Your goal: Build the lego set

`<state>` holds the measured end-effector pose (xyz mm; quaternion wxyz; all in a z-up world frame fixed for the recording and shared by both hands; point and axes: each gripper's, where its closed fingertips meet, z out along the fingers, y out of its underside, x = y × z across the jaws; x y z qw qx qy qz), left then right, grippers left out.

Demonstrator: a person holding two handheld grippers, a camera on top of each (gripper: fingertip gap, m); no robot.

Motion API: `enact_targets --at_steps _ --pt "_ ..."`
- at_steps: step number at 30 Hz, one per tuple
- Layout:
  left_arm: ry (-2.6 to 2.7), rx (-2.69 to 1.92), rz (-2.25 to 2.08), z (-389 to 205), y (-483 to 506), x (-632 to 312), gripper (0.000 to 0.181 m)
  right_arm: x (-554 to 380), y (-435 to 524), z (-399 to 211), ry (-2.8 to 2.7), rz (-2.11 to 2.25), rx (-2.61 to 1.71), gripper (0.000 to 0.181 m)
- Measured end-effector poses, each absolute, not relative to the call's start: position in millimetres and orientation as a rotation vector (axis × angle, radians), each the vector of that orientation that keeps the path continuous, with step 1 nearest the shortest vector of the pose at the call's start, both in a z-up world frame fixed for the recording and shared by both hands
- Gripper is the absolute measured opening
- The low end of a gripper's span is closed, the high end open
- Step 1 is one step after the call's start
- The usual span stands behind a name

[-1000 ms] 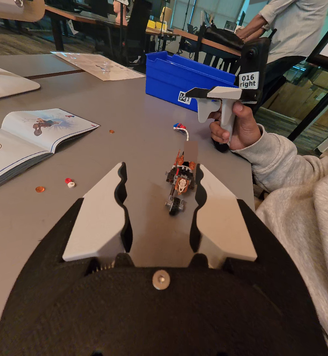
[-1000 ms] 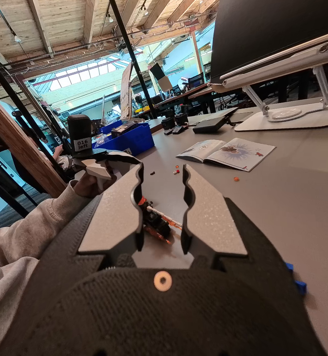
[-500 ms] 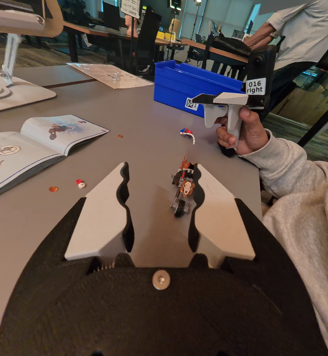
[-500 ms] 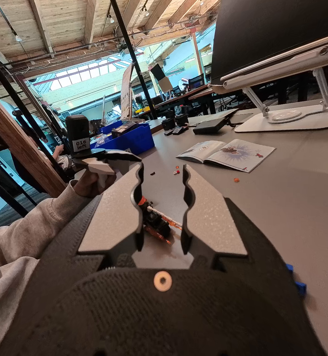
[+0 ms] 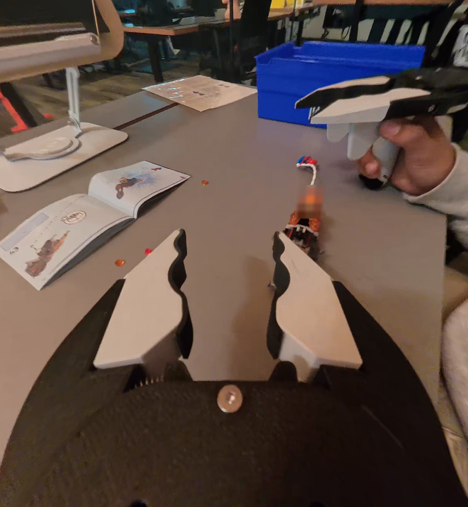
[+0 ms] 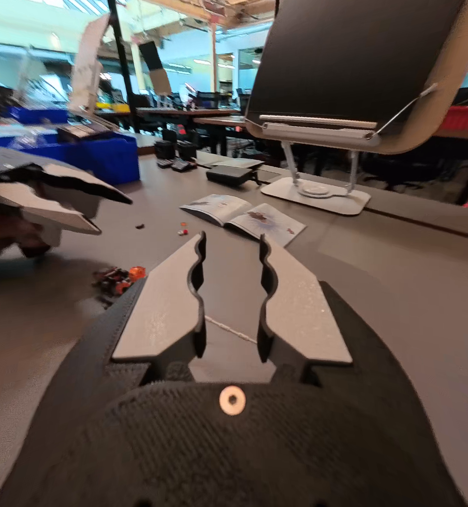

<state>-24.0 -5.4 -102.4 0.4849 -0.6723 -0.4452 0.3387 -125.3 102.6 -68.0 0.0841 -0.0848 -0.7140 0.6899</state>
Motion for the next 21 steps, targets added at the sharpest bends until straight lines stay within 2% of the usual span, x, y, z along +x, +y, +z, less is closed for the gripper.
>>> enact_targets --at_steps 4,8,14,18,21 --pt "-1.03 -1.66 0.948 -94 -4 -20 0.061 -126 100 -71 -2.109 1.98 -0.228 0.033" --pt "-1.094 -1.517 1.065 -75 -30 -16 0.053 -134 104 -67 -2.075 2.02 -0.299 0.04" --pt "-1.042 -1.287 1.076 -42 -45 -2 0.053 -128 97 -72 -2.108 1.954 -0.22 0.041" --pt "-1.053 -1.261 1.169 -38 -55 0 0.05 -120 94 -74 -2.077 1.877 -0.13 0.043" --pt "-1.105 -1.252 1.199 -41 -65 -1 0.05 -120 101 -66 -1.95 1.872 -0.137 0.038"
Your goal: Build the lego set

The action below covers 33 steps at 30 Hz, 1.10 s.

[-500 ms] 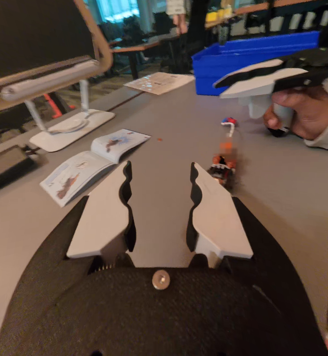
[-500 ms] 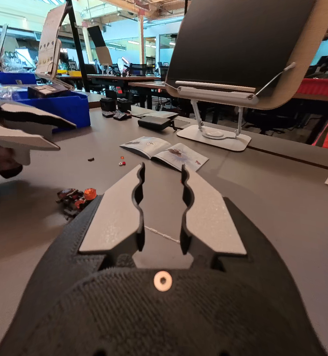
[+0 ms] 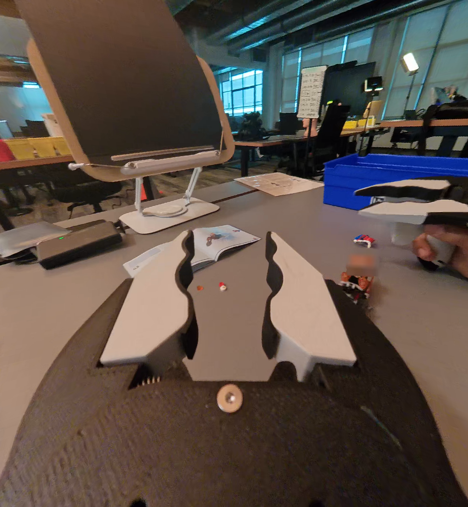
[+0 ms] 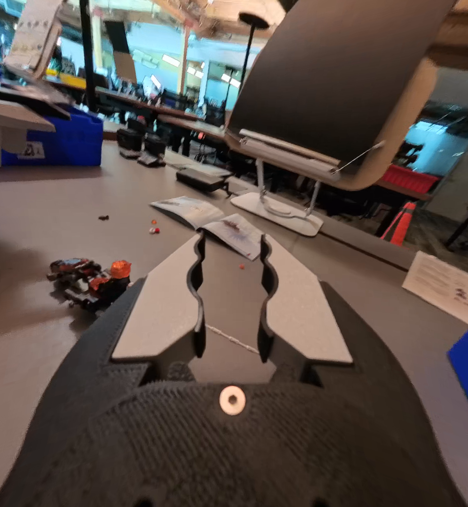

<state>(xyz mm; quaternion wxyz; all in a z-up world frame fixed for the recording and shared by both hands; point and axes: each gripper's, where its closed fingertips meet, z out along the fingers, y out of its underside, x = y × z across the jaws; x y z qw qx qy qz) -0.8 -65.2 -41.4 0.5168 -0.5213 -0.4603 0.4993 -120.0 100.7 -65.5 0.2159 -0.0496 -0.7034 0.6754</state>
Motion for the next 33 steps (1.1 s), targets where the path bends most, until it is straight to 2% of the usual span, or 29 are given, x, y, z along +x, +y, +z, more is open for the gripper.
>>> enact_targets --at_steps 3,6,9,11,13,17,19,22,26,30,33 --pt "-1.151 -1.216 1.22 -43 -76 1 0.05 -120 118 -47 -1.776 1.99 -0.204 0.033" --pt "-1.172 -1.146 1.208 -40 -80 7 0.05 -115 125 -44 -1.793 2.081 -0.274 0.044" --pt "-1.145 -1.018 1.165 -38 -75 24 0.051 -104 129 -45 -1.808 2.09 -0.294 0.046" --pt "-1.126 -0.906 1.144 -34 -73 41 0.048 -91 131 -45 -1.799 2.081 -0.247 0.046" --pt "-1.066 -0.817 1.223 -21 -76 67 0.036 -76 133 -43 -1.775 2.071 -0.178 0.043" --pt "-1.09 -0.698 1.367 -12 -102 107 0.036 -68 139 -38 -1.721 2.119 -0.146 0.043" --pt "-1.121 -0.795 1.423 -11 -106 118 0.034 -69 137 -39 -1.755 2.131 -0.149 0.045" --pt "-1.221 -0.952 1.611 -20 -117 149 0.024 -65 134 -41 -1.771 2.121 -0.115 0.045" --pt "-1.286 -0.809 1.633 -24 -115 205 0.002 -50 129 -40 -1.751 2.124 0.008 0.038" --pt "-1.307 -0.62 1.57 -43 -81 247 0.0 -19 124 -38 -1.704 2.147 0.123 0.039" --pt "-1.469 -0.788 1.605 -98 -53 273 0.0 72 124 -41 -1.789 2.311 0.36 0.042"
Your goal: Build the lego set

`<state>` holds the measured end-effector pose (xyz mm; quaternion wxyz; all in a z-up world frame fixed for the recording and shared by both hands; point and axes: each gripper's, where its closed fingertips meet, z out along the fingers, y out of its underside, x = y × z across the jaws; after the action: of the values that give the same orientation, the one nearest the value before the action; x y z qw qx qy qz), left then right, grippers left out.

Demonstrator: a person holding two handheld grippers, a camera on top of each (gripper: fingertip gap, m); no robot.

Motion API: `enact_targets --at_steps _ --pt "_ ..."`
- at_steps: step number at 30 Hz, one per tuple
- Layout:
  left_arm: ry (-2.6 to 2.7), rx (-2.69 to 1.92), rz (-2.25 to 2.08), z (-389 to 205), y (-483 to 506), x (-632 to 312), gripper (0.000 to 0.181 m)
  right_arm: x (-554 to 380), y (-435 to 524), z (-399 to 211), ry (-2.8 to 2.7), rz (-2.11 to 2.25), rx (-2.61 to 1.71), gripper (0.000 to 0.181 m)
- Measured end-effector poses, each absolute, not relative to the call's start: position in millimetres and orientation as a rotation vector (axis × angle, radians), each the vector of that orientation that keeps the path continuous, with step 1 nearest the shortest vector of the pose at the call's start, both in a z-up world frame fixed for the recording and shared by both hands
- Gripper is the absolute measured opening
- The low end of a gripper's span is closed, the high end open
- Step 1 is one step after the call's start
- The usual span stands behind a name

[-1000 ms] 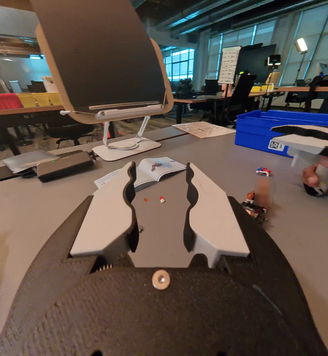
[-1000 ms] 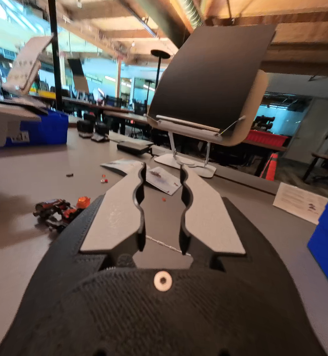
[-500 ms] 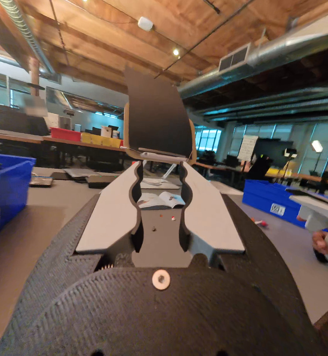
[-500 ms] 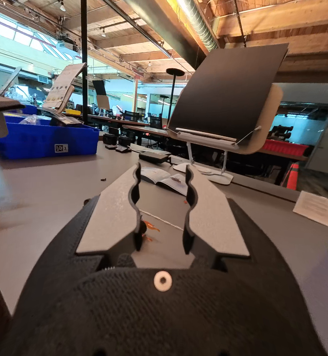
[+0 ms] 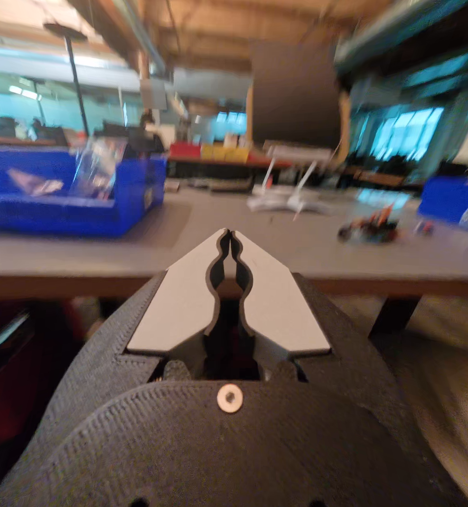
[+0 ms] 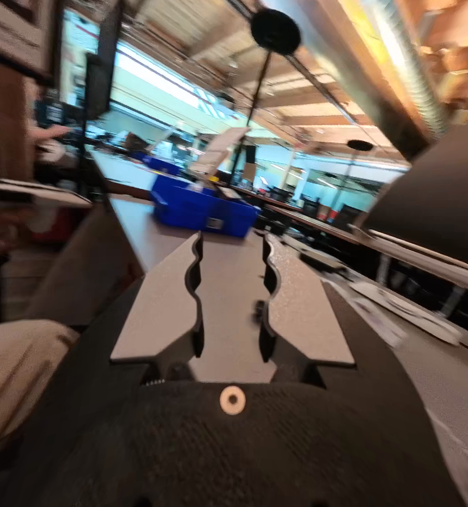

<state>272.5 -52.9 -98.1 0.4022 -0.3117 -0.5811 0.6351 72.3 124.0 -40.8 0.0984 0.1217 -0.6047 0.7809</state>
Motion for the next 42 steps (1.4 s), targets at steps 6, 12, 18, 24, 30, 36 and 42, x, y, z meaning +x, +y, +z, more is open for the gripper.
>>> enact_targets --at_steps 6,12,18,24,30,36,42 --pt "-1.553 -0.51 1.539 -114 9 378 0.0 237 124 -114 -1.858 2.382 0.824 0.047" --pt "-1.782 -0.342 1.647 -131 25 467 0.009 325 74 -213 -2.446 2.301 0.987 0.062" --pt "-1.912 -0.135 1.516 -205 41 531 0.003 404 -12 -303 -2.463 2.038 1.349 0.054" --pt "-1.92 0.164 1.407 -244 20 603 0.012 448 -97 -497 -2.647 1.319 1.587 0.043" --pt "-1.766 0.493 0.907 -291 19 615 0.0 456 -117 -650 -2.748 0.963 1.544 0.041" --pt "-1.712 0.61 0.827 -306 10 644 0.0 455 -135 -753 -2.841 0.852 1.396 0.039" --pt "-1.74 0.681 0.794 -323 -9 646 0.0 452 -154 -824 -2.928 0.715 1.382 0.036"
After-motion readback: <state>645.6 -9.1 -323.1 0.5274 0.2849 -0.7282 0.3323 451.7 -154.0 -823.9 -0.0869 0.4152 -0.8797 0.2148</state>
